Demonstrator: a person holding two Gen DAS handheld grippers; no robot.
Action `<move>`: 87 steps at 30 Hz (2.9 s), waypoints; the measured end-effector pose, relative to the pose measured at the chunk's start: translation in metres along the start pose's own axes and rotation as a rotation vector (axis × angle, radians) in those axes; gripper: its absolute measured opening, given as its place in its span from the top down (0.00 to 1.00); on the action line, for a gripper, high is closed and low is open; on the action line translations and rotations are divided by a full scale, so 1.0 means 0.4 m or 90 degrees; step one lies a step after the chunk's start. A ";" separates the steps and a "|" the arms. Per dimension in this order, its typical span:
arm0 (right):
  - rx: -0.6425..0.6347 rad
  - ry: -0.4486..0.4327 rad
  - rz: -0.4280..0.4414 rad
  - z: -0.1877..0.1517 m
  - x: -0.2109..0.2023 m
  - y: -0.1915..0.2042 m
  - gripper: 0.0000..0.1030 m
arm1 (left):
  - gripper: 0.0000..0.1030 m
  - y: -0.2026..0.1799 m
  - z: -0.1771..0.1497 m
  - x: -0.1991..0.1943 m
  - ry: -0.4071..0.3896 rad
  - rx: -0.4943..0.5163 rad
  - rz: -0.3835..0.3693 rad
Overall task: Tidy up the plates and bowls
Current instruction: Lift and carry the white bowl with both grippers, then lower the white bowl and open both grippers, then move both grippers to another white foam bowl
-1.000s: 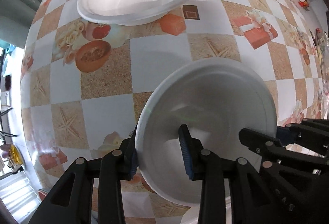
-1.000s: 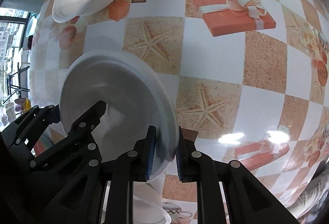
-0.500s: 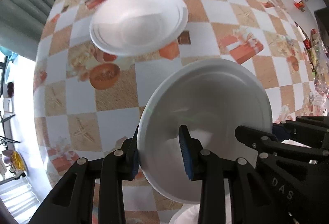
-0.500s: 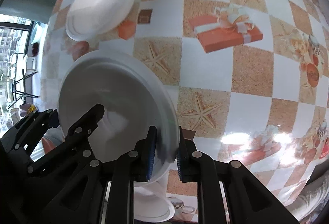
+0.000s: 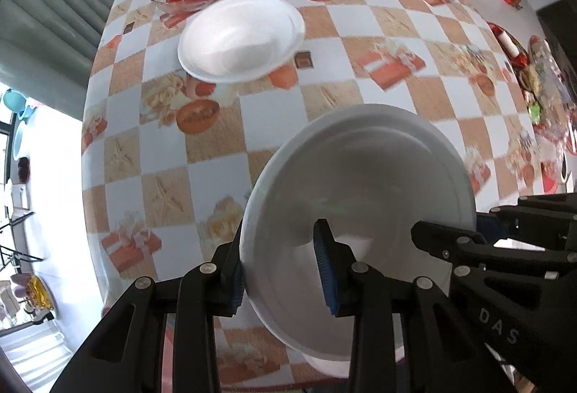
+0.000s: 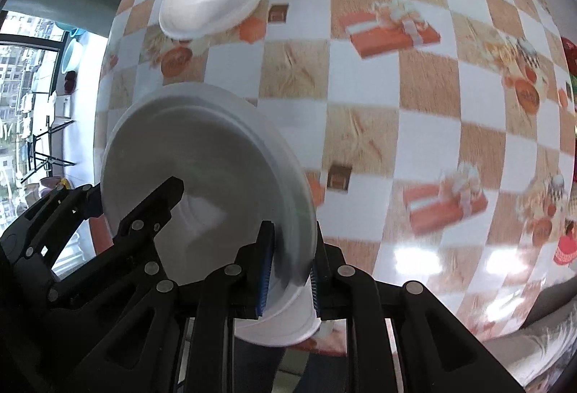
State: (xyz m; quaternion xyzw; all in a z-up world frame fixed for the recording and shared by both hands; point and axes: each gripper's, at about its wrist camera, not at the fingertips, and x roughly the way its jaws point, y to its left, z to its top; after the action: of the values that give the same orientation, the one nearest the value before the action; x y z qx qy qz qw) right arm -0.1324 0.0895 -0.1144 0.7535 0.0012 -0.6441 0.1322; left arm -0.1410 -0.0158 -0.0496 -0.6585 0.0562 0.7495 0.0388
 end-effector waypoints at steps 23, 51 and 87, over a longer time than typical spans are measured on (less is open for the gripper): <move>0.040 0.067 -0.013 -0.192 0.067 -0.028 0.81 | 0.64 -0.067 -0.222 0.034 0.074 0.097 -0.027; 0.125 0.038 -0.026 -0.106 0.066 -0.107 0.17 | 0.23 0.060 -0.225 0.033 0.066 -0.006 -0.036; 0.022 -0.073 -0.045 0.447 0.010 0.019 0.17 | 0.23 0.303 0.269 0.084 -0.033 -0.199 0.025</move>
State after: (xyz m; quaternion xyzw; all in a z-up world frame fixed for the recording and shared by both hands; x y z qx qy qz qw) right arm -0.3040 0.0455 -0.1408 0.7169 0.0092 -0.6904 0.0962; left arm -0.2671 -0.1220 -0.0654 -0.6355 -0.0492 0.7667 -0.0772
